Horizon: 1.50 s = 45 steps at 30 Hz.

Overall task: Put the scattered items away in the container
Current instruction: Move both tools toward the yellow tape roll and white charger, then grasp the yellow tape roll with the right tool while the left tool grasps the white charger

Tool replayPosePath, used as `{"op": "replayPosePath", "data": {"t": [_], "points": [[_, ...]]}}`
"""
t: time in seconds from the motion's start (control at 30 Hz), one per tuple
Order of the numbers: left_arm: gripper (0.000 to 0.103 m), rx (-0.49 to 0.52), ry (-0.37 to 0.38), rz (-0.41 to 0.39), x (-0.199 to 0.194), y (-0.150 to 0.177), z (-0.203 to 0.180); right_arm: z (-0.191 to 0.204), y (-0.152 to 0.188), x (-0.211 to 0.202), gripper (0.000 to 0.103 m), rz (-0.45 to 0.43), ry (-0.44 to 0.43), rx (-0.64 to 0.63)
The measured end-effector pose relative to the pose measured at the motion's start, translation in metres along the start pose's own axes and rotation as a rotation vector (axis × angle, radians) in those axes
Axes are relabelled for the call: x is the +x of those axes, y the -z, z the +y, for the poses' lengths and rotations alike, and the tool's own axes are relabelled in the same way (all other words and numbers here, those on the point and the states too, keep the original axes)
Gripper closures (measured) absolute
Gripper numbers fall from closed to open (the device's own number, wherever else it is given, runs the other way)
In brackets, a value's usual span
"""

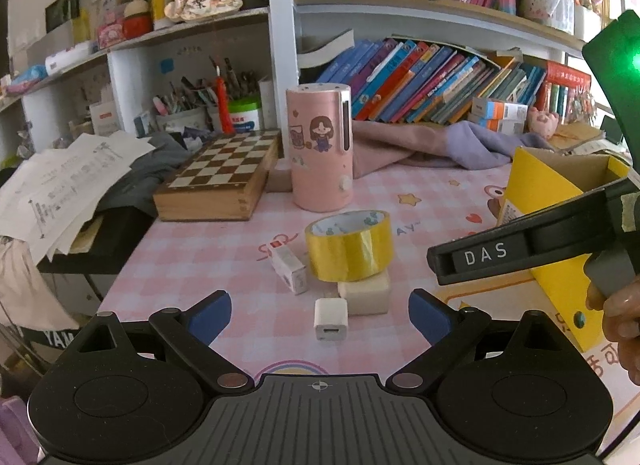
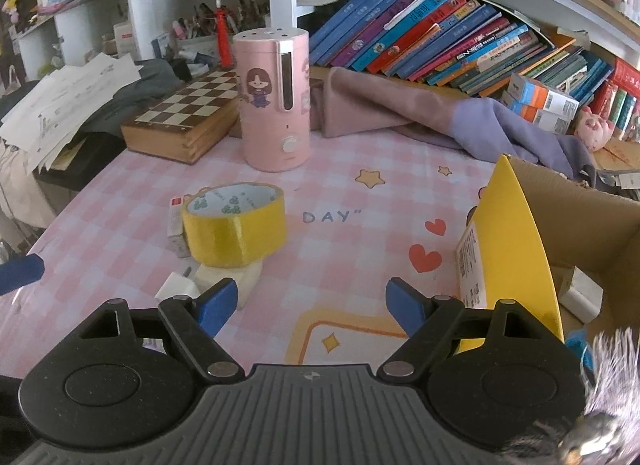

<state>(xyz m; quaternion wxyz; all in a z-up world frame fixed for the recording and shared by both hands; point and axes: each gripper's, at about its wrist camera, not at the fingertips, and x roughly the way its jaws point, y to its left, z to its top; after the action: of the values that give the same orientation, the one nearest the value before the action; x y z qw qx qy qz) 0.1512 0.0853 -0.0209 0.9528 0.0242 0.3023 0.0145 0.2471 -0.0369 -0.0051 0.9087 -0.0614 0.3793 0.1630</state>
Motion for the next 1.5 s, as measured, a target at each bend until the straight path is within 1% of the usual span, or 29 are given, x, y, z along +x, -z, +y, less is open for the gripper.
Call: {"op": "replayPosePath", "data": {"t": [0.23,0.3,0.4,0.87,0.93,0.97,1.0,1.03,1.1,1.17,1.23,1.3,1.37,1.43,1.5], "points": [[0.006,0.024,0.021,0.022,0.017,-0.005,-0.005,-0.007,-0.006,0.012,0.022,-0.004,-0.011,0.021],[0.006,0.041,0.017,0.021,0.02,-0.006,-0.006,-0.01,-0.007,0.014,0.022,-0.005,-0.015,0.028],[0.006,0.034,0.014,0.022,0.025,-0.007,-0.006,-0.013,-0.008,0.018,0.022,-0.004,-0.022,0.04],[0.008,0.051,0.018,0.099,0.059,-0.004,-0.011,-0.012,-0.018,0.043,0.022,0.025,-0.073,0.034],[0.011,0.043,0.024,0.102,0.061,-0.004,-0.01,-0.012,-0.019,0.044,0.022,0.022,-0.084,0.027],[0.015,0.04,0.03,0.107,0.063,-0.004,-0.009,-0.011,-0.02,0.044,0.022,0.022,-0.089,0.025],[0.023,0.039,0.034,0.115,0.065,-0.004,-0.008,-0.01,-0.021,0.045,0.022,0.024,-0.097,0.024],[0.026,0.041,0.036,0.124,0.067,-0.004,-0.008,-0.009,-0.021,0.046,0.022,0.026,-0.105,0.024],[0.039,0.043,0.038,0.144,0.071,-0.004,-0.007,-0.007,-0.024,0.048,0.022,0.027,-0.123,0.02],[0.045,0.042,0.043,0.166,0.076,-0.003,-0.006,-0.003,-0.026,0.05,0.022,0.027,-0.141,0.012],[0.048,0.045,0.046,0.18,0.08,-0.002,-0.006,0.001,-0.028,0.053,0.022,0.028,-0.159,-0.001],[0.055,0.049,0.045,0.194,0.084,0.0,-0.006,0.006,-0.031,0.056,0.022,0.032,-0.169,-0.02],[0.059,0.049,0.043,0.208,0.087,0.001,-0.005,0.012,-0.034,0.06,0.022,0.036,-0.177,-0.038],[0.06,0.048,0.038,0.221,0.091,0.003,-0.003,0.016,-0.036,0.065,0.022,0.039,-0.183,-0.054],[0.065,0.039,0.033,0.228,0.093,0.005,0.0,0.021,-0.039,0.07,0.02,0.044,-0.189,-0.069]]}}
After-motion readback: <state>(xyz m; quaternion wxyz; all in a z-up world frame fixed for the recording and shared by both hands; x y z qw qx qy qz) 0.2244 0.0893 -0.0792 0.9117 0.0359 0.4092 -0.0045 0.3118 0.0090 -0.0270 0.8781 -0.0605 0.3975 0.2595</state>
